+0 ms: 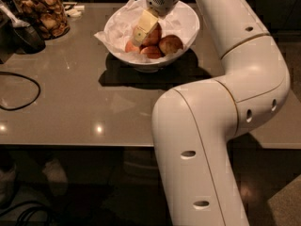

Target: Pick apple from white bowl

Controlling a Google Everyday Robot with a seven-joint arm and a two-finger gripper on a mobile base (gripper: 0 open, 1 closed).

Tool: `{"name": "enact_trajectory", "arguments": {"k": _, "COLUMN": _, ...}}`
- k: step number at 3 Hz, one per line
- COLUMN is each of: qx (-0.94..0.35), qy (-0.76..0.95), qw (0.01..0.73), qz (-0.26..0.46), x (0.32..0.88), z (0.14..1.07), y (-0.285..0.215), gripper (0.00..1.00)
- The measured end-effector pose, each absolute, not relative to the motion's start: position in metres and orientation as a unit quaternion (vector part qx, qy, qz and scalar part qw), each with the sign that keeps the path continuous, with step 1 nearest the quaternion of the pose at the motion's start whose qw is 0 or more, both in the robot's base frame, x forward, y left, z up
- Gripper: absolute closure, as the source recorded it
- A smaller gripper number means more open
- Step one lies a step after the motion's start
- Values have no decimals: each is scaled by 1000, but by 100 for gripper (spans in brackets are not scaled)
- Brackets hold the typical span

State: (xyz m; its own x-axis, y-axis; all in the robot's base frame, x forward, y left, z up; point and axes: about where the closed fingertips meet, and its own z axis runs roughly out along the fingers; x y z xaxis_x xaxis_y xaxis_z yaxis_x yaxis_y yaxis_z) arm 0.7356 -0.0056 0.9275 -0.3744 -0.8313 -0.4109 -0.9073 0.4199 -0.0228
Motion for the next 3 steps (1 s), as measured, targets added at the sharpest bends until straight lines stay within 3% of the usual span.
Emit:
{"name": "enact_trajectory", "arguments": {"k": 2, "qx": -526, "qy": 826, "qw": 173, "qz": 111, "x": 737, "z": 916, "y": -9, "gripper": 0}}
{"name": "enact_trajectory", "arguments": {"k": 3, "qx": -522, "qy": 824, "qw": 190, "qz": 109, "x": 747, "z": 915, "y": -3, "gripper": 17}}
